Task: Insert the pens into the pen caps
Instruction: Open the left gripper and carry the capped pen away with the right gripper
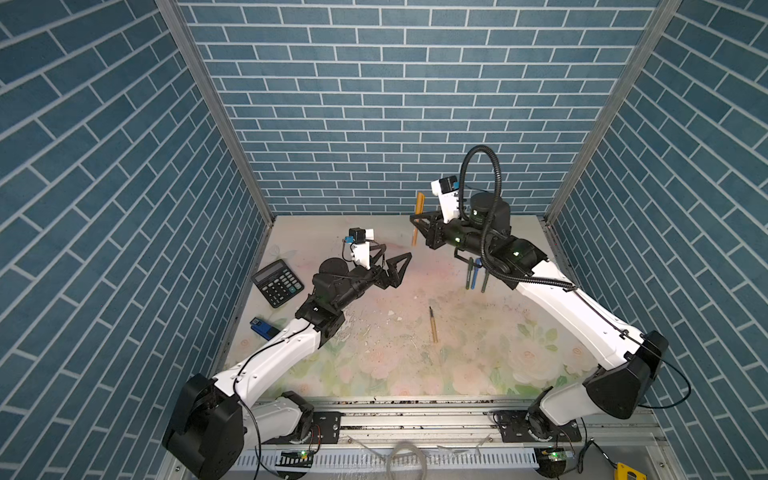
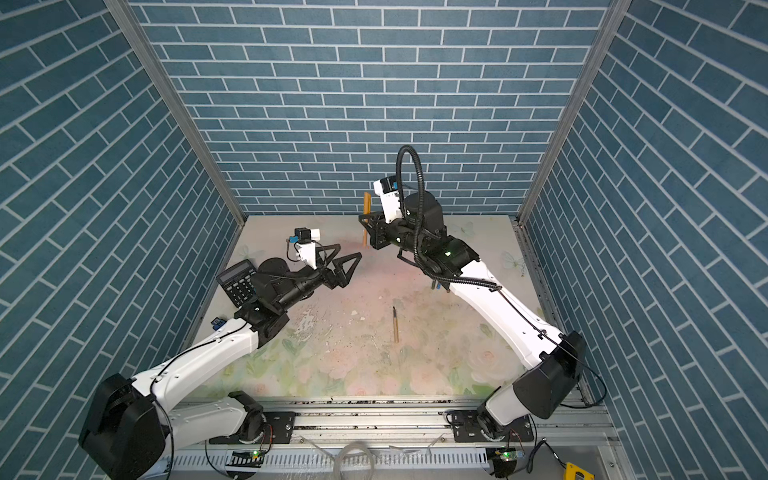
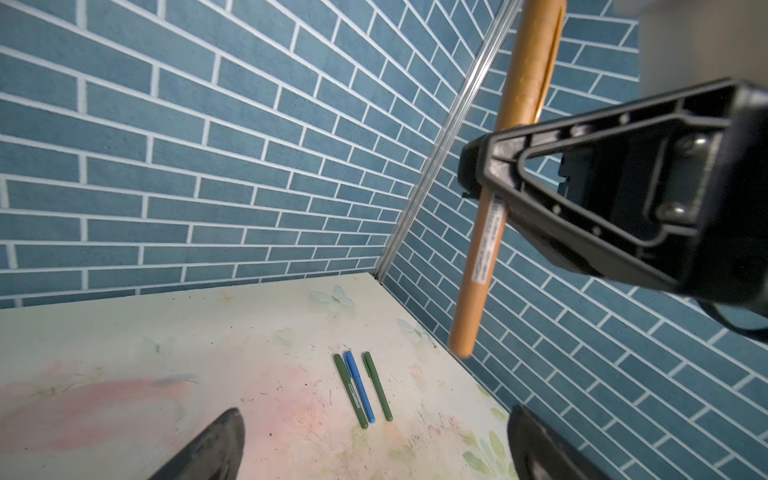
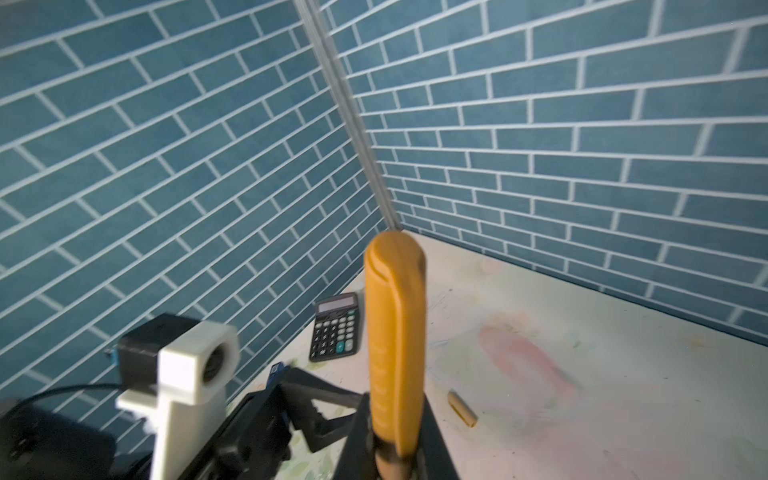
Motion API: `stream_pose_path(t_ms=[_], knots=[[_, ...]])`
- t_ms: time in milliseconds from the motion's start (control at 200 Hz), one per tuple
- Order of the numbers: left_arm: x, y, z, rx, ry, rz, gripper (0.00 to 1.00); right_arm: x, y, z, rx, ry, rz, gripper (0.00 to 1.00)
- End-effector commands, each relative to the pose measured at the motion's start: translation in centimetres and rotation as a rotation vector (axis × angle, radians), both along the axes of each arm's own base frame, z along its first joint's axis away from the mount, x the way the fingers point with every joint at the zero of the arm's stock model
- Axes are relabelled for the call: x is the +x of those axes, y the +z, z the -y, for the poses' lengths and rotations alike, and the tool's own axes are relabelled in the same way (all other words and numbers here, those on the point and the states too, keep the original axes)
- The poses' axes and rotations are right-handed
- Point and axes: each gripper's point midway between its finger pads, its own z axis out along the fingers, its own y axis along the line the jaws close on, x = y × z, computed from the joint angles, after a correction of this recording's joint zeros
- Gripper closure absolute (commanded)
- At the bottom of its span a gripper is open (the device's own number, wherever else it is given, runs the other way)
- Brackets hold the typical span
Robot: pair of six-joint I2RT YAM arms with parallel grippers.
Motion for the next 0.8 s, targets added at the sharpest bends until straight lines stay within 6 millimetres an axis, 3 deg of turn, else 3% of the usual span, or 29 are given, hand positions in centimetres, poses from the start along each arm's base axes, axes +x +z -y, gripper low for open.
stream_pose_path(t_ms=[0,165,275,380,540,675,745,760,795], knots=[[1.0,-0.1,-1.7,-0.003,0.089,-0.046,0.0,3.8,-4.2,3.7,-0.112,-0.143,-0.13,0.99],[2.0,-0.8,-3.0,0.009,0.168,-0.09,0.0,8.4,-14.8,8.2,-0.236,-0.275,-0.454,0.98],[2.2,-1.2,-3.3,0.017,0.184,-0.115,0.0,9.8,-21.4,10.5,-0.293,-0.337,-0.626,0.98],[2.3,-1.4,-3.0,0.039,0.171,-0.14,0.01,11.0,-26.3,12.1,-0.332,-0.38,-0.743,0.98],[2.6,-2.0,-2.9,0.061,0.167,-0.18,0.03,12.4,-31.4,13.5,-0.386,-0.417,-0.847,0.98],[2.9,-2.3,-2.9,0.061,0.169,-0.202,0.03,13.0,-34.1,14.1,-0.445,-0.425,-0.909,0.97],[2.9,-2.4,-2.9,0.058,0.169,-0.206,0.03,13.1,-34.2,14.2,-0.453,-0.433,-0.912,0.96],[2.9,-2.4,-3.0,0.057,0.17,-0.206,0.03,13.0,-35.5,14.3,-0.468,-0.436,-0.935,0.96],[2.9,-2.4,-3.0,0.057,0.173,-0.205,0.03,13.0,-36.1,14.5,-0.476,-0.443,-0.943,0.96]])
